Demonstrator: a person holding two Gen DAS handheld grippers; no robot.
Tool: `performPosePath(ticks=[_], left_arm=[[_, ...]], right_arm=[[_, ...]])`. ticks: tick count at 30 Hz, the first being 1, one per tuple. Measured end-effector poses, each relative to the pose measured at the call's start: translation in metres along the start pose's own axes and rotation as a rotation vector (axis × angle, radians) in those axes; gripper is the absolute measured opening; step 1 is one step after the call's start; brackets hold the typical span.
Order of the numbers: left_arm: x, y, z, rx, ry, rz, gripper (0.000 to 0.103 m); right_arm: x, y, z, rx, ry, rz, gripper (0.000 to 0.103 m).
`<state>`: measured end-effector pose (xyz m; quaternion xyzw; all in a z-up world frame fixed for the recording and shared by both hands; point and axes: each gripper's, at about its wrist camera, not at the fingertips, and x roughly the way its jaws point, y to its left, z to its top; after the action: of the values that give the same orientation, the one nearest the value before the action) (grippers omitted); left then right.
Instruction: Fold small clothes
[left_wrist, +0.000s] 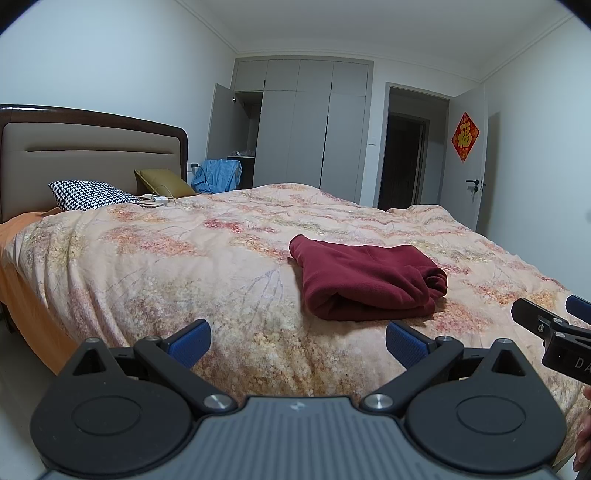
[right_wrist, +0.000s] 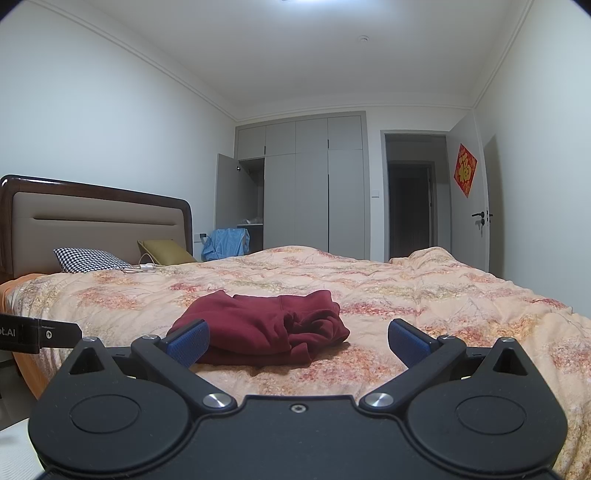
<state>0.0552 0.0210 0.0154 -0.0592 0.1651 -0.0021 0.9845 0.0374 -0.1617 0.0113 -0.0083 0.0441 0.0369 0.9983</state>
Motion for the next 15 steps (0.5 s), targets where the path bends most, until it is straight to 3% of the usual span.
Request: performPosePath(ticks=[15], left_arm=[[0.0005, -0.0001, -0.0008, 0.0, 0.002, 0.0, 0.103]], right_arm=[[-0.0002, -0.0002, 0.0003, 0.0, 0.0, 0.0, 0.103]])
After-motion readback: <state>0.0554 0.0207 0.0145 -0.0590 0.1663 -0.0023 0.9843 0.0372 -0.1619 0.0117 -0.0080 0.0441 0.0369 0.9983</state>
